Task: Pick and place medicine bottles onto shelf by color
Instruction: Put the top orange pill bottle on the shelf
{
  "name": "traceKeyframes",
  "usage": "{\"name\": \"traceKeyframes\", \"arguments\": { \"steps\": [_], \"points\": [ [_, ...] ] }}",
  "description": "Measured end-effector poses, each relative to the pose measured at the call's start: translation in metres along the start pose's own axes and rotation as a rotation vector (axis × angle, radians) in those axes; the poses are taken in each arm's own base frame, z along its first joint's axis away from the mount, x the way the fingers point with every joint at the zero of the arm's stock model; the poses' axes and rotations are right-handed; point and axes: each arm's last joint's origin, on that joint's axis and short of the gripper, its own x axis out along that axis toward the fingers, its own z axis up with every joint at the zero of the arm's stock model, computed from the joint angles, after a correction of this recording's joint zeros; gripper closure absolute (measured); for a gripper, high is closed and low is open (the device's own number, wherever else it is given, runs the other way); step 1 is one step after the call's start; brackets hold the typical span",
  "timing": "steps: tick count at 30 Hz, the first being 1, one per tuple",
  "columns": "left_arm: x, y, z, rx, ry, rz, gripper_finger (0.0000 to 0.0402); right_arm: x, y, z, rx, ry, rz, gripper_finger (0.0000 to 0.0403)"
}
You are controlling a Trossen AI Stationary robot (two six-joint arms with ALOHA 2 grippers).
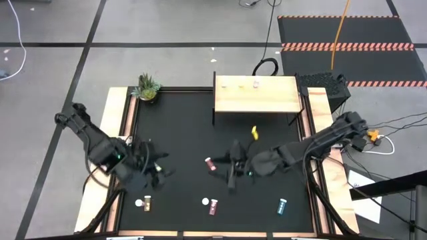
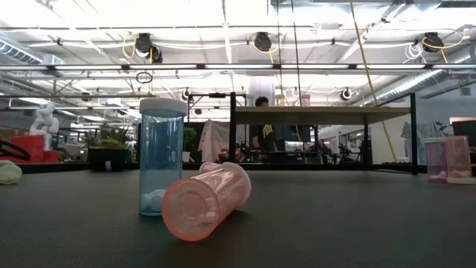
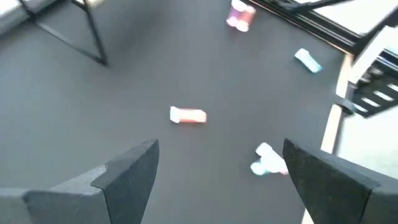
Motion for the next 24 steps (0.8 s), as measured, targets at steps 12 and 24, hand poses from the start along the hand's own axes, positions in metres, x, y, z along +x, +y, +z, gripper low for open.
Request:
{"name": "traceKeyframes", "arguments": {
  "steps": [12,24],
  "points": [
    [0.036,0.01,-0.067,-0.179,0.144,0.078,0.0062,0.012,0.022,-0.013,0.132,0.031,0.008,0.0193],
    [0.035,0.014,-0.074,-0.269,0.283,0.115,0.0062,0.049,0.007,-0.02,0.091,0.14,0.057,0.0193]
  ]
}}
